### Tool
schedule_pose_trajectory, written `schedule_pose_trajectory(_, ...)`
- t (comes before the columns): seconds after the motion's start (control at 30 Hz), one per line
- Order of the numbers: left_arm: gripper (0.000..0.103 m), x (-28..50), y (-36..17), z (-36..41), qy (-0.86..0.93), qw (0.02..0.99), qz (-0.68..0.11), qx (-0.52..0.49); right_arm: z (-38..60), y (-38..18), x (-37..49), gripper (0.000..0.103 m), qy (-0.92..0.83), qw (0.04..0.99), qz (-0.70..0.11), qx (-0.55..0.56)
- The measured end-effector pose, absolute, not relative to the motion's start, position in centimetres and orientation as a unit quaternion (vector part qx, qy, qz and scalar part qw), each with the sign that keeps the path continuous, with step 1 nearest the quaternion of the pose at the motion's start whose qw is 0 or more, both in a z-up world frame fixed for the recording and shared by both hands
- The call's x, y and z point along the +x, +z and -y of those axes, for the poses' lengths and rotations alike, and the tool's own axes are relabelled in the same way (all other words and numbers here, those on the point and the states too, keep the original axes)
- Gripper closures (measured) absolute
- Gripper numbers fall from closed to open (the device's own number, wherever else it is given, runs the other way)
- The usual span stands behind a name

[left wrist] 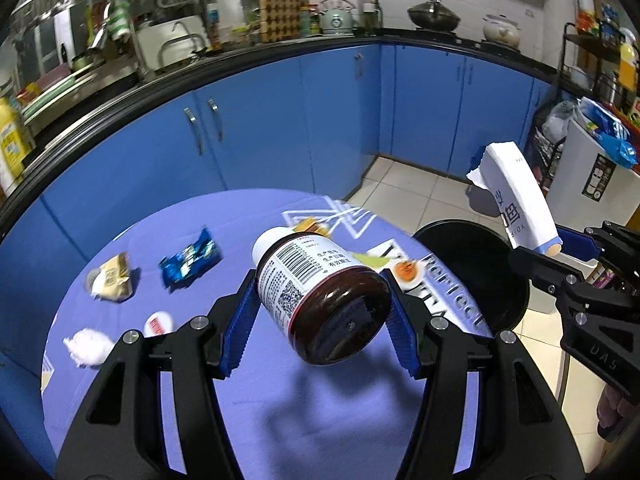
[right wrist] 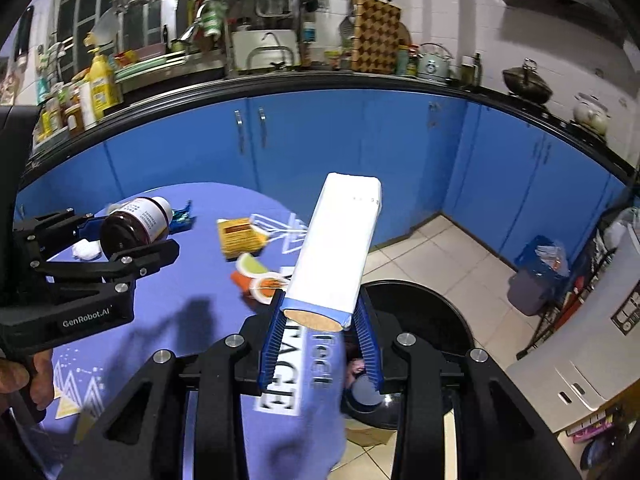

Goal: Collect trash
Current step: 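Carry the bottle and white box over the black bin and open both tools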

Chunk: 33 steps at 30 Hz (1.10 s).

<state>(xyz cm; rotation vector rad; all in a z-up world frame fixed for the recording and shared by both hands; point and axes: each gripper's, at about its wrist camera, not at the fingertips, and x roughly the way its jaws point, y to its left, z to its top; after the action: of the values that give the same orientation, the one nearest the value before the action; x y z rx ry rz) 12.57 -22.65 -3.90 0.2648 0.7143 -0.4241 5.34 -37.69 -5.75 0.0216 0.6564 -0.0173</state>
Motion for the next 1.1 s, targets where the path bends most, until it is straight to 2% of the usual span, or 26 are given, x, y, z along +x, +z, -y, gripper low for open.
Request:
schedule_pose_trajectory(0.67, 0.043, 14.9, -3.1, 32.2, -0.256, 0.896, -0.326, 0.158, 45.6, -8.3, 8.2, 0.069, -0.069, 0.934, -0.348, 0.034)
schedule_pose_trajectory(0.87, 0.043, 15.6, -3.2, 33.7, -0.261, 0.895, -0.325, 0.161, 46.8, -9.0, 9.5, 0.066, -0.067, 0.936, -0.342, 0.048)
schedule_pose_trajectory(0.9, 0.043, 15.8, -3.2, 33.9, -0.261, 0.894, -0.325, 0.162, 46.9, -9.1, 9.6, 0.064, -0.070, 0.936, -0.343, 0.044)
schedule_pose_trajectory(0.97, 0.043, 16.0, -3.3, 34.2, -0.263, 0.894, -0.325, 0.163, 47.0, -9.4, 9.8, 0.044, -0.085, 0.934, -0.346, 0.034)
schedule_pose_trajectory(1.0, 0.043, 16.1, -3.3, 34.4, -0.264, 0.893, -0.326, 0.163, 47.1, -9.4, 9.7, 0.030, -0.089, 0.934, -0.343, 0.033)
schedule_pose_trajectory(1.1, 0.043, 16.4, -3.5, 34.9, -0.267, 0.891, -0.328, 0.164, 47.8, -9.5, 9.5, 0.028, -0.099, 0.935, -0.338, 0.038)
